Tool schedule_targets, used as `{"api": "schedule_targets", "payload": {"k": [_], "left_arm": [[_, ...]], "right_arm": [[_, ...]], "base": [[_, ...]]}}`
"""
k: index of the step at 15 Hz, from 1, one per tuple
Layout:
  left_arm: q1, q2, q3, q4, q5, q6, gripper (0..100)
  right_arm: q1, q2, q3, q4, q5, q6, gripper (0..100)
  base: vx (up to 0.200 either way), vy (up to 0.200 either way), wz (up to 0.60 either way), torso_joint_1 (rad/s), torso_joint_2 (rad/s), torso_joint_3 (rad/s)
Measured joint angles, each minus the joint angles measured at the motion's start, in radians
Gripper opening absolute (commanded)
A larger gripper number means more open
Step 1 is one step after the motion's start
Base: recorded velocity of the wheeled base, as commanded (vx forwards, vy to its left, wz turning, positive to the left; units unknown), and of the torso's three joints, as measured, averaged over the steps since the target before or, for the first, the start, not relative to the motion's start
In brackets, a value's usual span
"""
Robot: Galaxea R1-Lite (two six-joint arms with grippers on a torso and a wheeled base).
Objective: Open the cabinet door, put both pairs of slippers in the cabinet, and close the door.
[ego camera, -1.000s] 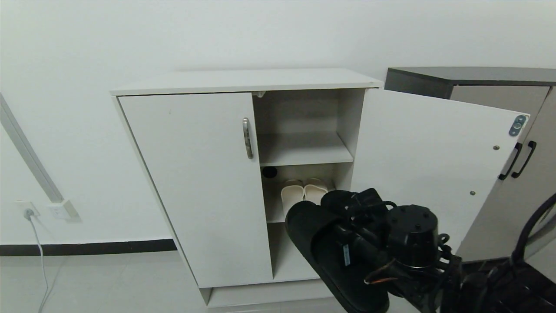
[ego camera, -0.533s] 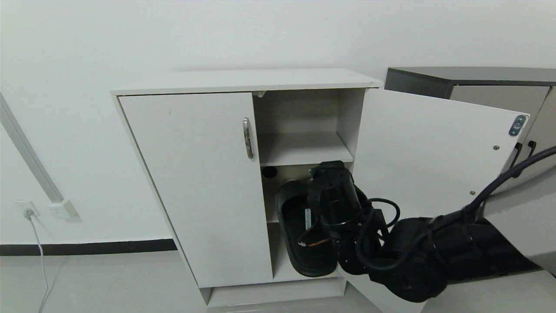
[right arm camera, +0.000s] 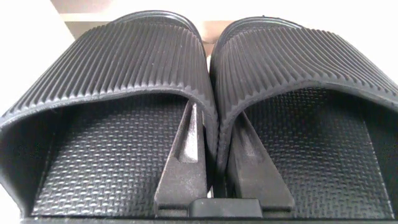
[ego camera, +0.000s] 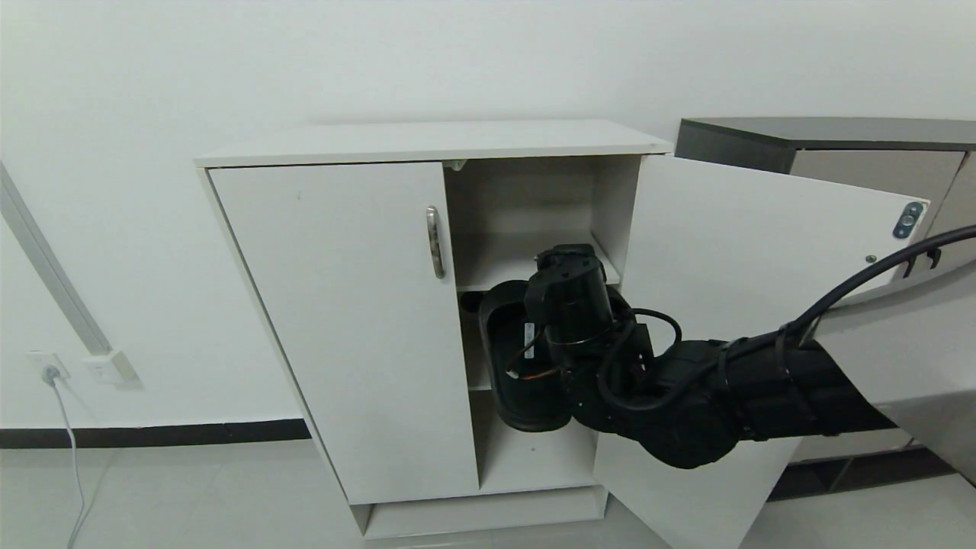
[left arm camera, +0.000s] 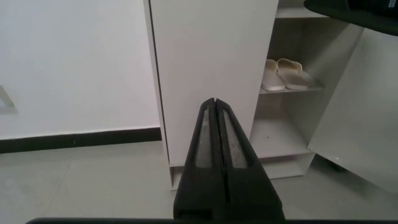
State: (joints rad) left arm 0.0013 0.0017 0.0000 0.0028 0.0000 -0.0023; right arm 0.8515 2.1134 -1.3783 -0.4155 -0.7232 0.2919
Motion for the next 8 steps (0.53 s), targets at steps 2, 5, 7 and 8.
{"api": "schedule_targets", "payload": {"k": [2,5,7,8], "left_arm": [[0.0,0.0,0.0,0.0,-0.001,0.0,0],[0.0,0.0,-0.002,0.0,-0.001,0.0,0],[-0.001,0.0,-0.001,0.001,-0.001,0.0,0],[0.0,0.0,-0.001,0.0,-0.001,0.0,0]], "right_arm": [[-0.003,0.008,-0.006,-0.002,0.0,-0.008,0],[-0.003,0.012,-0.01,-0.003,0.001,-0.014,0],[-0.008,0.014,-0.011,-0.001,0.001,-0.024,0],[-0.006,0.014,-0.014,-0.005,0.0,-0.031,0]], "base": [[0.1,0.0,0.0,0.001,0.0,0.001],[0.2,0.0,0.0,-0.004,0.0,0.004],[0.2,0.0,0.0,0.01,0.0,0.0],[0.2,0.0,0.0,0.007,0.01,0.002]]}}
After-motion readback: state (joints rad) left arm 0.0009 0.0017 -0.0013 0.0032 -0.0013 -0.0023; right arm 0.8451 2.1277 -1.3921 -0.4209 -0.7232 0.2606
